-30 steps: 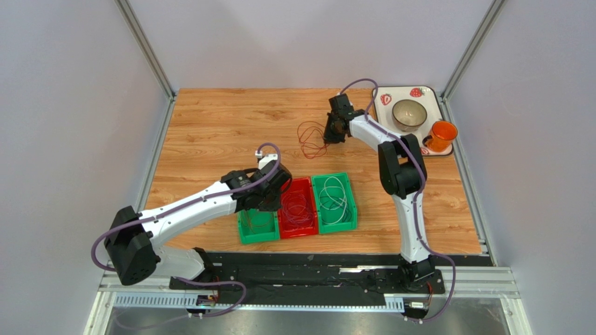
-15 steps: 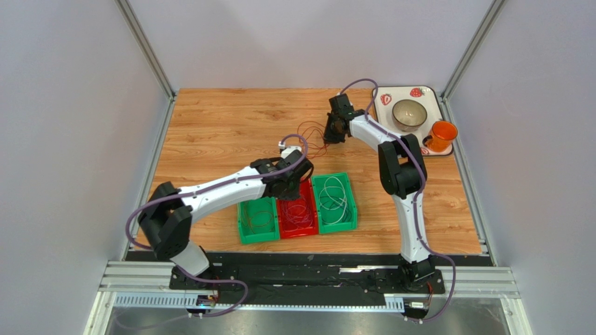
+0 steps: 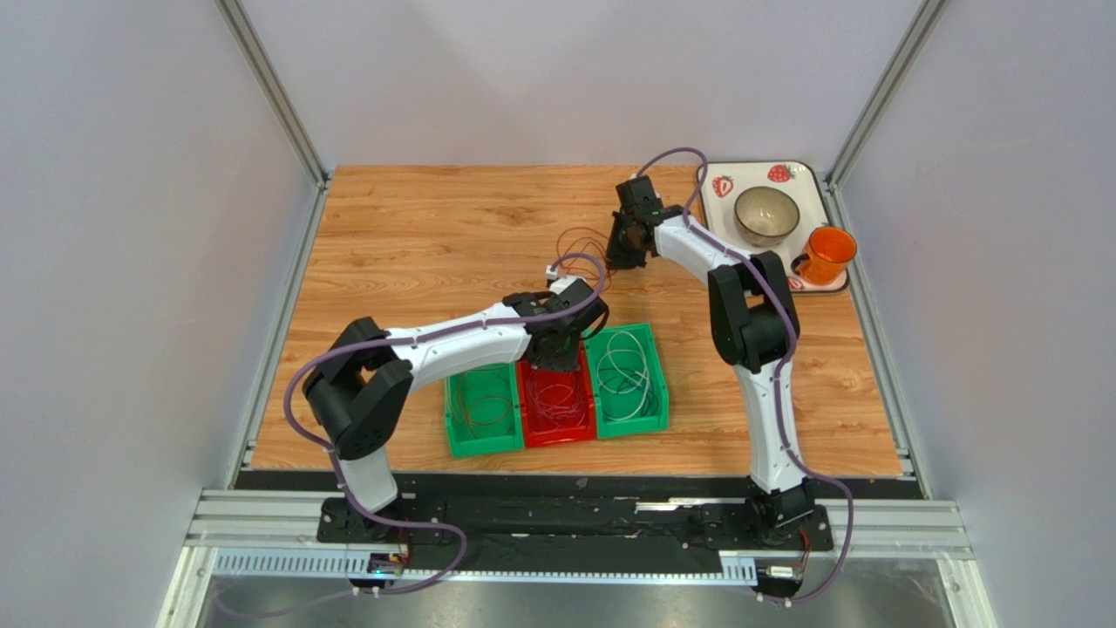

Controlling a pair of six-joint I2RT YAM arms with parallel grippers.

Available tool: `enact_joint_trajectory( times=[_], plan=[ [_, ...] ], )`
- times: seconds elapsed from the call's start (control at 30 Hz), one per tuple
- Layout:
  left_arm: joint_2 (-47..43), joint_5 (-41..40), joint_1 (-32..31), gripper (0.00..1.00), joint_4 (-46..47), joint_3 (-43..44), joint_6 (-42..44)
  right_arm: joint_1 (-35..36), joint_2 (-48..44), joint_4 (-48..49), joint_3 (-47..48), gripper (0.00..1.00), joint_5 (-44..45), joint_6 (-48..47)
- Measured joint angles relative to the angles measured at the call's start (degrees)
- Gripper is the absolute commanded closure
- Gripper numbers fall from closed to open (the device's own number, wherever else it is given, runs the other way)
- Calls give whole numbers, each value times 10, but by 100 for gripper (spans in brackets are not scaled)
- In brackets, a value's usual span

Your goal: Untangle the cables

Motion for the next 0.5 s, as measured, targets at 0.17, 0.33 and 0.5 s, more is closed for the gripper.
enact_joint_trajectory(
  times=[0.17,0.33,0.5],
  plan=[
    [-12,-20,0,58,-31,18,2,0,0,0,0,100,0,0],
    [-33,-29,0,39,-50,23,5,0,0,0,0,100,0,0],
    [-79,-31,0,32,-55,22,12,0,-13,17,-25,100,0,2]
  ],
)
